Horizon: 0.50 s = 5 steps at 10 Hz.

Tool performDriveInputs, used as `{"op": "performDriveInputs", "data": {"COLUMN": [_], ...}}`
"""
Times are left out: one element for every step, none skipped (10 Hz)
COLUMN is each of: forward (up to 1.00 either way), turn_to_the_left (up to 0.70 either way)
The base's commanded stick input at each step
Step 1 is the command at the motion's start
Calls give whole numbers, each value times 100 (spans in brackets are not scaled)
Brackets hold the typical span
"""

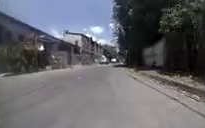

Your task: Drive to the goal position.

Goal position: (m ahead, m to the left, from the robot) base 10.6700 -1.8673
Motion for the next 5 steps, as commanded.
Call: {"op": "performDriveInputs", "data": {"forward": [85,85,85,85,85], "turn_to_the_left": [0,0,0,-21,-34]}}
